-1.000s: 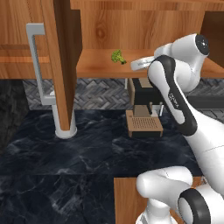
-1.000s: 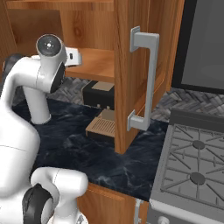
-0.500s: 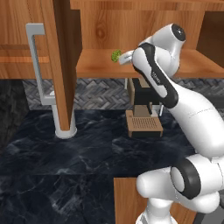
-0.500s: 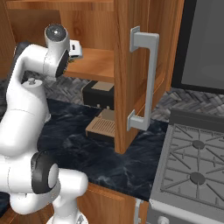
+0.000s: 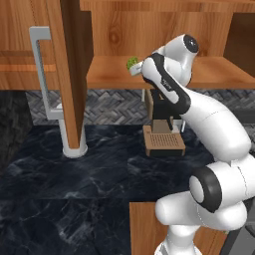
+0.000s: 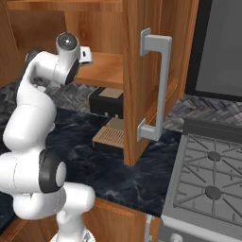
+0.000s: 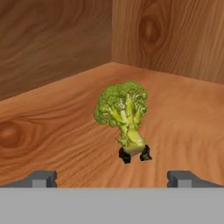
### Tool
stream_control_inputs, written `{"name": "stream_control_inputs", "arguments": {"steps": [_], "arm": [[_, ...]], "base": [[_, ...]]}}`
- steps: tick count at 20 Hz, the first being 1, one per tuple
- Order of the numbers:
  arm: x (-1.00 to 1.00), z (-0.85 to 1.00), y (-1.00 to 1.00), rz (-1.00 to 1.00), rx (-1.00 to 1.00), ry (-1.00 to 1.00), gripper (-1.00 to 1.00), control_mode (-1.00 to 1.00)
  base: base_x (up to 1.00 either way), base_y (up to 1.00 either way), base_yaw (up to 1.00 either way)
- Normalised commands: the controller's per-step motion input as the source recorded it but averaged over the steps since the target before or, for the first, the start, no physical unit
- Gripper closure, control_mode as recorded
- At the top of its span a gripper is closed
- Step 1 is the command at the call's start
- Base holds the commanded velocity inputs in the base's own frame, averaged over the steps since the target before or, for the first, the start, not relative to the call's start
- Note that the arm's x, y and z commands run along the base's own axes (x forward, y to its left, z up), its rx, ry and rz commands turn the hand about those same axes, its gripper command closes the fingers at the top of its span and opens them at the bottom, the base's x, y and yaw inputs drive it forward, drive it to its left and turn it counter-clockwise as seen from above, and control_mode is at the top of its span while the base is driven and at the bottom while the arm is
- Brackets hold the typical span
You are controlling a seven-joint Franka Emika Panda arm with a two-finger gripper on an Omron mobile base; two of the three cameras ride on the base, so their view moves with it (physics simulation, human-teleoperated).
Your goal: Pick the broccolis from the cabinet and place them in one bowl. Pick the banana from the sink and place it in the other bowl.
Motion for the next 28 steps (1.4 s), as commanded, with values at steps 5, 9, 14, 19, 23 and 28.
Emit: {"name": "stream_control_inputs", "arguments": {"steps": [5,9,14,19,23,28], "arm": [[0.39,-0.02,0.06,0.00,-0.04,0.05,-1.00,-1.00],[0.29,0.00,0.02,0.00,-0.02,0.03,-1.00,-1.00],[0.26,0.00,0.00,0.00,0.00,0.16,-1.00,-1.00],[0.35,0.00,0.00,0.00,-0.01,0.15,-1.00,-1.00],[0.25,-0.04,0.05,0.00,-0.01,0.10,-1.00,-1.00],[0.03,-0.30,0.12,0.00,0.00,0.06,1.00,-1.00]], "base": [[0.00,0.00,0.00],[0.00,0.00,0.00],[0.00,0.00,0.00],[0.00,0.00,0.00],[0.00,0.00,0.00],[0.00,0.00,0.00]]}}
